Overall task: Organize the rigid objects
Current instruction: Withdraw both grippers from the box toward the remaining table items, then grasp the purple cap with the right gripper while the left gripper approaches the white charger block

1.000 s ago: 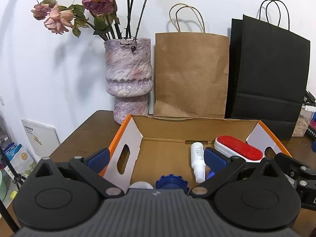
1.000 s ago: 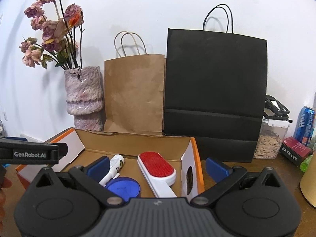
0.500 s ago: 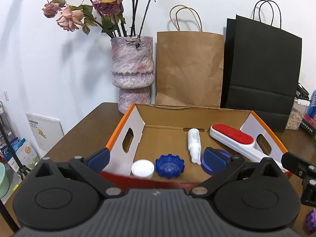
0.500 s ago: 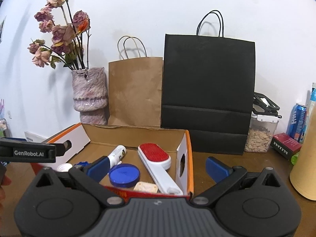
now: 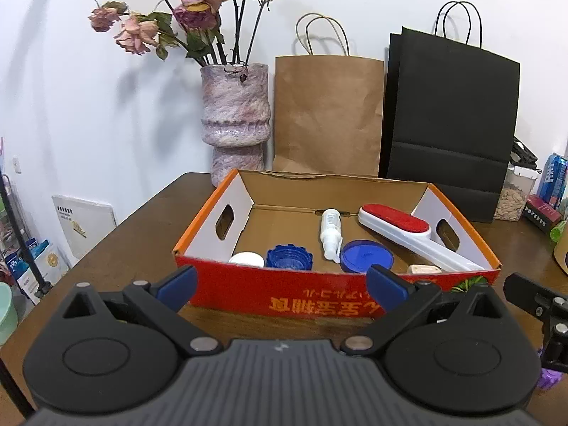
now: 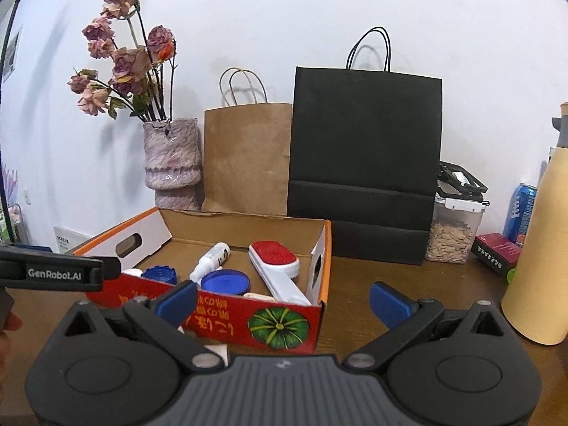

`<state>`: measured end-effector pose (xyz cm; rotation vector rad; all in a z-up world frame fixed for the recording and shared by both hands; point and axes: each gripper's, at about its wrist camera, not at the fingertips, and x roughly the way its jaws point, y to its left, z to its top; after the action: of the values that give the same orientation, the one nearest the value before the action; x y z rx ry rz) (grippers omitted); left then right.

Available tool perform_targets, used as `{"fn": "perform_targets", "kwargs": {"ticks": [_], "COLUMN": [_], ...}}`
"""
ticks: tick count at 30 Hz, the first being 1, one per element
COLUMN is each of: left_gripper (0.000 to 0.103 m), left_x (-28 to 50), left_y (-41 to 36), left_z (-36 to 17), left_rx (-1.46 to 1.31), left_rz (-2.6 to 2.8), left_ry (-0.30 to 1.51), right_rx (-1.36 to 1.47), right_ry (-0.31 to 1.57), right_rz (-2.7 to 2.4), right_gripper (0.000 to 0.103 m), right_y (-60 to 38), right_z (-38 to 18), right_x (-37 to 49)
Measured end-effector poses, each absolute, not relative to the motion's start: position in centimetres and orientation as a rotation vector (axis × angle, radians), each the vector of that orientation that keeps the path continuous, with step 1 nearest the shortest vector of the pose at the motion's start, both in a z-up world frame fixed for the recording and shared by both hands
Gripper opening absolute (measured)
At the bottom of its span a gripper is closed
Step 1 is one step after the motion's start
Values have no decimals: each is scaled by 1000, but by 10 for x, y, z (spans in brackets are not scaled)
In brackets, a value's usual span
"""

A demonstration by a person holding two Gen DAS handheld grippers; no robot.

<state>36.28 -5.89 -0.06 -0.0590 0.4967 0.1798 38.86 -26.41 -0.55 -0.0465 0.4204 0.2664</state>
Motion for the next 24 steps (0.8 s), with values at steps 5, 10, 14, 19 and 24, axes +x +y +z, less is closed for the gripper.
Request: {"fn": "perform_targets", "kwargs": {"ticks": [5, 10, 14, 19, 24], "left_gripper": [103, 103, 103, 103, 103], "left_x": [346, 329, 319, 309, 303], "left_y": [-69, -81, -88, -94, -98], "left_z": [0, -4, -8, -14, -22], "left_rx": [-59, -47, -45, -48, -44], "left_rz": [180, 177, 176, 173, 166], "left_ry": [489, 487, 489, 499, 518], "right_rx": [-57, -64, -68, -75, -91], "right_ry": [419, 427, 437, 457, 489], "right_rz": [278, 286, 290, 295, 294], "right_gripper": [103, 103, 103, 103, 103], "right_y": [-271, -280, -287, -297, -306], "right_z": [-6, -10, -13, -18, -28], "right_x": [375, 363, 355, 346, 339]}}
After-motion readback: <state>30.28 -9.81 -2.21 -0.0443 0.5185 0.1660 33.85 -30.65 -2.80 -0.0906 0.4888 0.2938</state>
